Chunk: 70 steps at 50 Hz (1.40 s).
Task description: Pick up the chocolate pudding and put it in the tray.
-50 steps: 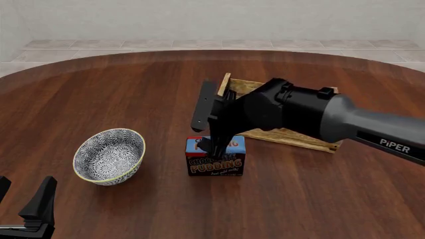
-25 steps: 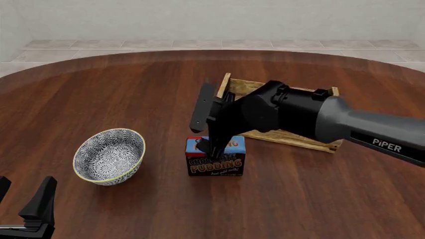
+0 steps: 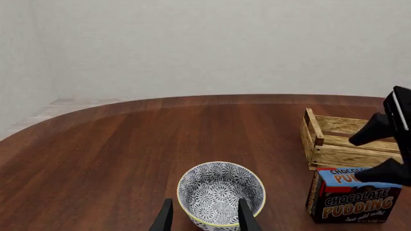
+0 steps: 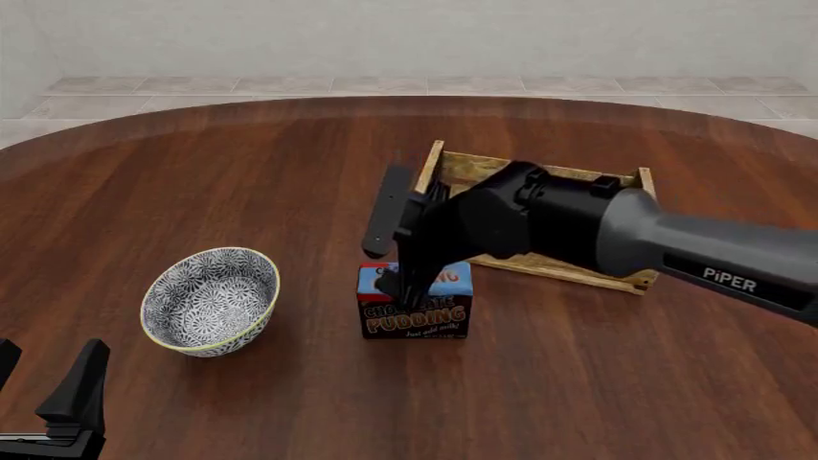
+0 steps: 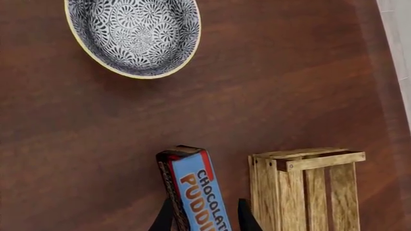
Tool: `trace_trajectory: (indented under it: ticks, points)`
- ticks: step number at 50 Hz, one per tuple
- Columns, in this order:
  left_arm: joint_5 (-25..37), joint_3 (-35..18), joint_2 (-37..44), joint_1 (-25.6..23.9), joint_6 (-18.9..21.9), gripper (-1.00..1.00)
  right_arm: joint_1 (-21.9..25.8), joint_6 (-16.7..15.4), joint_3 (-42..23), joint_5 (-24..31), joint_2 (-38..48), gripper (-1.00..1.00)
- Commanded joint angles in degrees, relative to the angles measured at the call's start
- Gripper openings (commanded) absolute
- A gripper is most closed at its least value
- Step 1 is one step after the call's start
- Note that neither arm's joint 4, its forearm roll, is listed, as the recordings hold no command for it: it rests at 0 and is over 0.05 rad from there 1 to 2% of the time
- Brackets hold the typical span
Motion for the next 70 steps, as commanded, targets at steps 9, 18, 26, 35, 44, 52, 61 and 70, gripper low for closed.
trace_trajectory:
  ticks: [9,18,26,35,44,52,61,70]
  points:
    - [0.0,0.0,0.0,0.0,0.0,1.0,-0.5,0.5,0.2,-0.4,1.1,1.0]
    - [0.0,0.0,0.0,0.0,0.0,1.0,-1.0,0.3,0.6,-0.9,1.7,1.0]
    - [0.0,0.0,0.0,0.0,0.0,1.0,-1.3,0.0,0.4,-0.7,2.1,1.0]
    - [0.0,0.0,0.0,0.0,0.0,1.0,-1.5,0.2,0.4,-1.0,2.6,1.0]
    - [0.0,0.0,0.0,0.0,0.0,1.0,-1.2,0.6,0.6,-1.1,2.7,1.0]
    - [0.0,0.0,0.0,0.0,0.0,1.0,-1.3,0.9,1.1,-1.8,3.1,1.0]
    - [0.0,0.0,0.0,0.0,0.0,1.0,-1.3,1.5,1.3,-2.0,3.3,1.0]
    - [0.0,0.0,0.0,0.0,0.0,1.0,-1.5,1.7,1.7,-2.8,4.1,1.0]
